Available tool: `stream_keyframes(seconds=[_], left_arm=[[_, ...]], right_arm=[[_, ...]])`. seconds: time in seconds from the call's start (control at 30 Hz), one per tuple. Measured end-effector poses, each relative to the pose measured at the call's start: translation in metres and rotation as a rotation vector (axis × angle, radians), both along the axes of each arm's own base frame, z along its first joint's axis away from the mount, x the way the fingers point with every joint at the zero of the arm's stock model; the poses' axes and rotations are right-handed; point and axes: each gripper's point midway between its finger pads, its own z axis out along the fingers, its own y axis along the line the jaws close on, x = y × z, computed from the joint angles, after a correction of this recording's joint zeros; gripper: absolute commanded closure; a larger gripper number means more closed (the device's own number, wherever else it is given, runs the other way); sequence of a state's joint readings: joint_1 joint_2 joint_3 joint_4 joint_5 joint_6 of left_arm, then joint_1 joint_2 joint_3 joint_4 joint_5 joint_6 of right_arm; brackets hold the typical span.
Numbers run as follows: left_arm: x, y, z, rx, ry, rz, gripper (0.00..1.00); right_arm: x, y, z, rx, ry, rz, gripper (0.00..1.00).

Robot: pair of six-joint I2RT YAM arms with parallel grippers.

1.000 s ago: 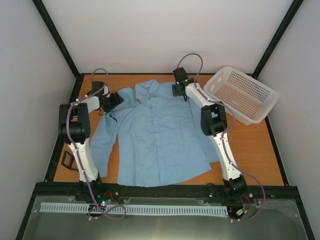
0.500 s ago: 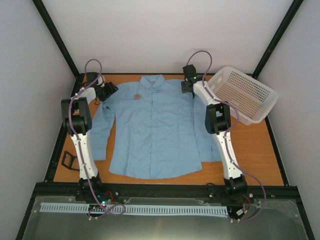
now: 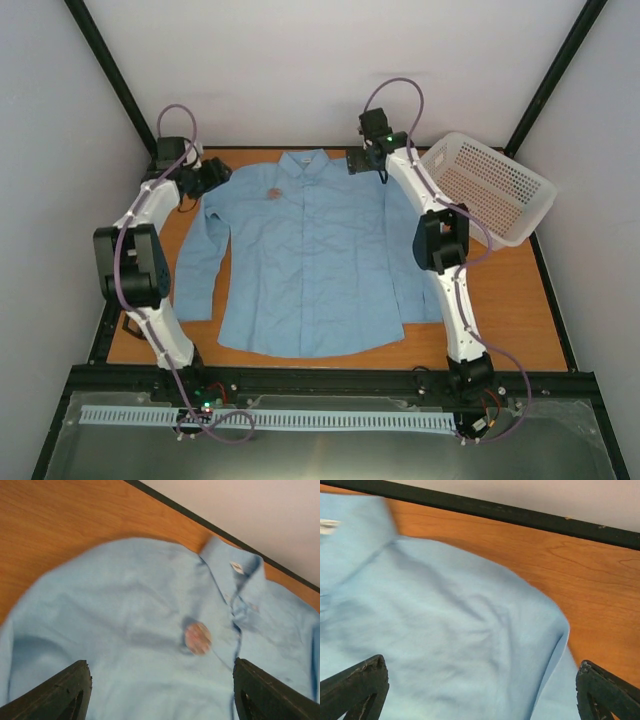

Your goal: Pin the brooch onto the clothing

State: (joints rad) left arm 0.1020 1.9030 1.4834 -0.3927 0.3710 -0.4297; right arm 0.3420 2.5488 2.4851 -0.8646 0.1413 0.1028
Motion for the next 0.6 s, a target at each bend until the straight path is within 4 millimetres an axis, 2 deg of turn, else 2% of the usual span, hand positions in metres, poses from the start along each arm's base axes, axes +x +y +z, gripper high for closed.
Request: stream_keyframes(seconds=[0.1,0.2,0.3,0.37,0.43,0.6], left_arm=[[-0.028,-0.02,0.017,-0.002,-0.027,-0.04,0.2],[-0.06,-0.05,0.007,-0.021,0.003,-0.11,0.19],[-0.095,-0.078,-0.016,-0.049,0.064,-0.183,0.19],[-0.121,-0.094,-0.032,-0.071,0.106,-0.226,0.18],[-0.143,-0.099,-0.044,-0.089,0.144,-0.239,0.18],[-0.172,-0.098,-0.058,-0.111,0.175,-0.238,0.18]], right_arm=[[-0.028,0.016,0.033,0.033,0.013,0.038,0.0],[-0.073,0.032,0.045,0.062,0.081,0.079,0.0],[-0.124,0.041,0.031,0.087,0.186,0.121,0.0],[-0.155,0.037,0.014,0.093,0.258,0.138,0.0],[-0.186,0.025,-0.004,0.088,0.322,0.139,0.0],[-0.234,0.001,-0.025,0.09,0.389,0.133,0.0]])
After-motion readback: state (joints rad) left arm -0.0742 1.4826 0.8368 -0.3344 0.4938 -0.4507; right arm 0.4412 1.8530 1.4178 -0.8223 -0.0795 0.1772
